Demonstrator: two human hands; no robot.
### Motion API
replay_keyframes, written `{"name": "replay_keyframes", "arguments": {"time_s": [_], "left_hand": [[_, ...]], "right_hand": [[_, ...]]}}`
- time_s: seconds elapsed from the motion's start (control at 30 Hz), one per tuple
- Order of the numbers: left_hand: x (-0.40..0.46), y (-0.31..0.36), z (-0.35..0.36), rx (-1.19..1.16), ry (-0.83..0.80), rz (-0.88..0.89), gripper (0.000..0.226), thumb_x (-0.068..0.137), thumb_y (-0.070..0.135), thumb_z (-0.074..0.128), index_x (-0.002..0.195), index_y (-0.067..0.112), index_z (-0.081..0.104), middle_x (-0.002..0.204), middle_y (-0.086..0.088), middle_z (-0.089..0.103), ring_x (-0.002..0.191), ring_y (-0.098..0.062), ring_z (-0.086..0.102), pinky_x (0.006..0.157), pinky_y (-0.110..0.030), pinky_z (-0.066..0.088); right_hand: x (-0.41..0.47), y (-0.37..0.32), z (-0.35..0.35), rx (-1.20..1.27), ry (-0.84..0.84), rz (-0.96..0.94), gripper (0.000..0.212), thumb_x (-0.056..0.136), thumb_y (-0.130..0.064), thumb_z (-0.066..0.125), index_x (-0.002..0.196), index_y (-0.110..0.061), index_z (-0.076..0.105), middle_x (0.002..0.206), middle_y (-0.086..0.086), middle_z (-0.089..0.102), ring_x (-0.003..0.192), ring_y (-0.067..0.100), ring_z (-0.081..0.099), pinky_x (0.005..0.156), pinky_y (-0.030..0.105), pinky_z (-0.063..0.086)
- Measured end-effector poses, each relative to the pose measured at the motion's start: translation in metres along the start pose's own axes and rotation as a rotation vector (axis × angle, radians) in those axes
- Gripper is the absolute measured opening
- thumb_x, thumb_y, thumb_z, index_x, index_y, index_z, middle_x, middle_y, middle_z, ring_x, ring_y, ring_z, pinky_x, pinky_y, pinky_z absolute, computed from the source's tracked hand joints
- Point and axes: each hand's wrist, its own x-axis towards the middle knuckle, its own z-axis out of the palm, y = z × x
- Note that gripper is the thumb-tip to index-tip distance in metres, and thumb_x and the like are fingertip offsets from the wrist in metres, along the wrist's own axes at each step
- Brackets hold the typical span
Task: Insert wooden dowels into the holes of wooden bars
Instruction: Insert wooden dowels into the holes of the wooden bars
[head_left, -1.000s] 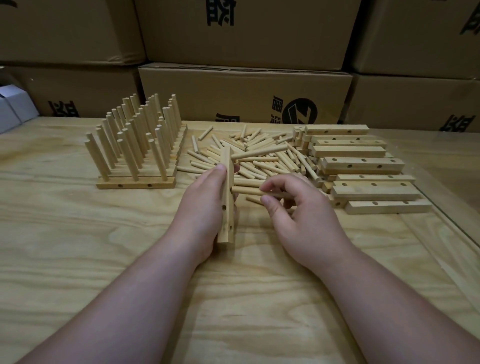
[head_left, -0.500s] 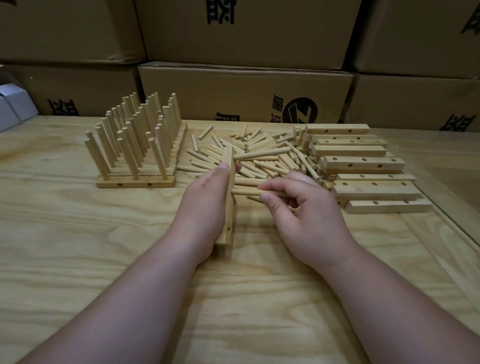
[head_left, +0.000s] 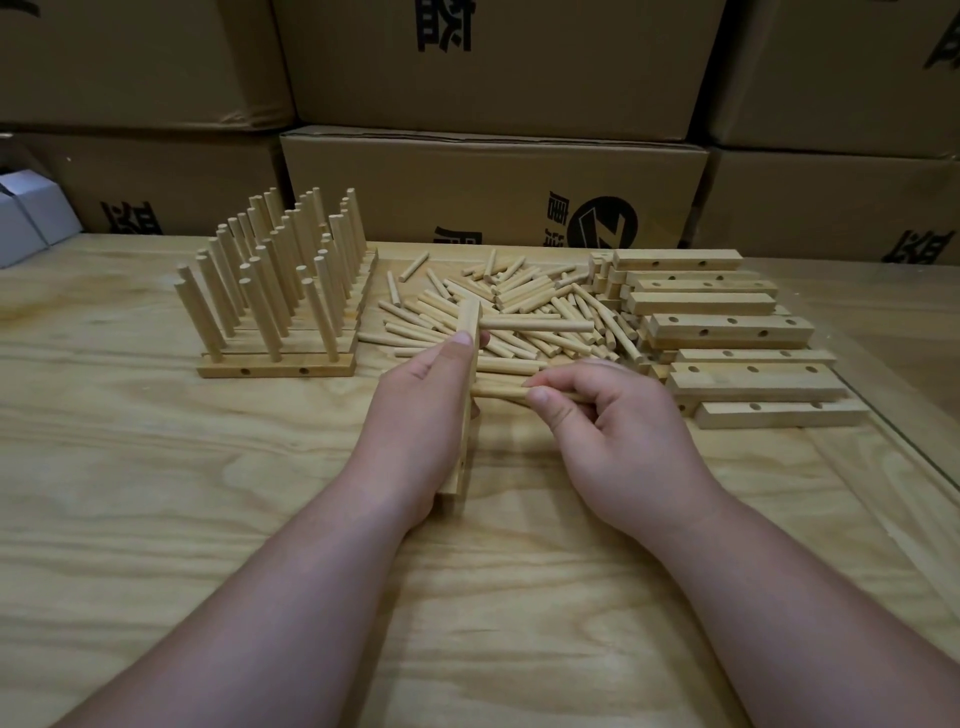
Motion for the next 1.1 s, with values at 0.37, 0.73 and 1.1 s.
{"name": "replay_keyframes", "arguments": {"time_s": [0.37,0.73,1.1], "left_hand": [[-0.001,-0.001,0.0,-0.015,-0.013,-0.014,0.031,0.101,0.049,0.052,0.089,0.042,0.079,0.059,0.019,0.061,0.055,0.004,0.054,0.054,-0.02,0.044],[0.002,-0.003,0.0,-0.151,-0.031,-0.002,0.039,0.101,0.054,0.045,0.097,0.032,0.078,0.067,0.009,0.063,0.058,-0.008,0.057,0.051,-0.025,0.045],[0.005,-0.007,0.001,-0.049,-0.105,-0.014,0.039,0.104,0.045,0.047,0.086,0.017,0.069,0.068,0.002,0.06,0.048,-0.01,0.051,0.043,-0.021,0.042]], "right_hand": [[0.0,0.0,0.001,0.07,-0.08,0.159,0.014,0.095,-0.026,0.064,0.086,-0.031,0.073,0.081,-0.011,0.073,0.084,-0.002,0.063,0.068,0.007,0.044],[-0.003,-0.005,0.009,0.209,0.03,0.154,0.021,0.097,-0.025,0.062,0.087,-0.042,0.067,0.089,-0.022,0.071,0.091,-0.01,0.062,0.074,0.001,0.04],[0.001,0.002,0.009,0.158,0.163,0.15,0.016,0.095,-0.034,0.064,0.109,-0.042,0.064,0.107,-0.015,0.064,0.1,-0.001,0.06,0.076,0.008,0.045]]}}
